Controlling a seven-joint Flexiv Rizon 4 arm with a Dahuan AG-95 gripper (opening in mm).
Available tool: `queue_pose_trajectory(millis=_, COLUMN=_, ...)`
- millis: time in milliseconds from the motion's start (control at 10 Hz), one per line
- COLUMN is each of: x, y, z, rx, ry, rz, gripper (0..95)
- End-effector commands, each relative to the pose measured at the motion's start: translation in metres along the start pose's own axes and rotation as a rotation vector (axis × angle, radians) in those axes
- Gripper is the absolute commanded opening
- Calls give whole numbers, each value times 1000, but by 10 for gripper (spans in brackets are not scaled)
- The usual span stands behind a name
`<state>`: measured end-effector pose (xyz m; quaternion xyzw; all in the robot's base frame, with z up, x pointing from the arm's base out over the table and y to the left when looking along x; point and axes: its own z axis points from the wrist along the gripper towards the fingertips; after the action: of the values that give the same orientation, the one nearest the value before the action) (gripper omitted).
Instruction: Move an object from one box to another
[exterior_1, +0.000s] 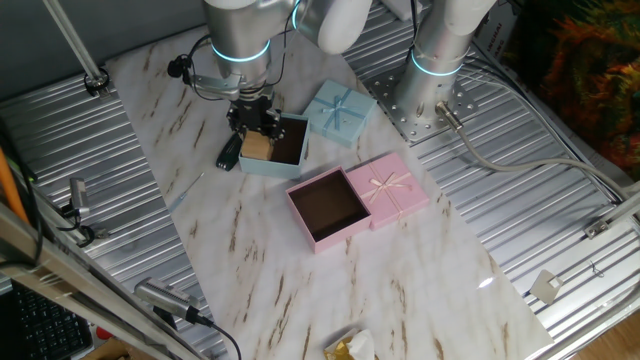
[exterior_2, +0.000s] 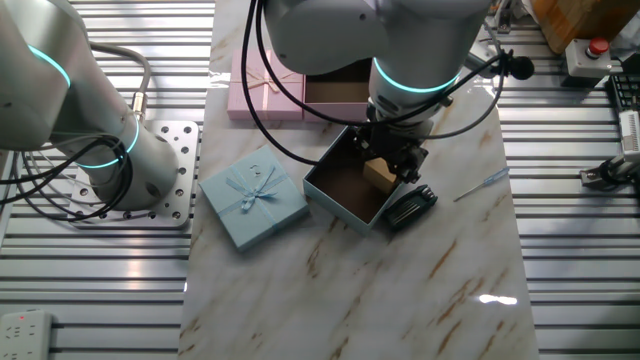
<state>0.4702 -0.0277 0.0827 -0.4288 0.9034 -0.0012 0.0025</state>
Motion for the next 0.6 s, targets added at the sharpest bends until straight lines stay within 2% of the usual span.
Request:
queue_pose_trajectory(millis=100, x=0, y=-1, z=2, rx=1, ry=0, rz=2, gripper=0)
queue_pose_trajectory(millis=600, x=0, y=-1, z=6, rx=-8, ry=7, rz=5, gripper=0)
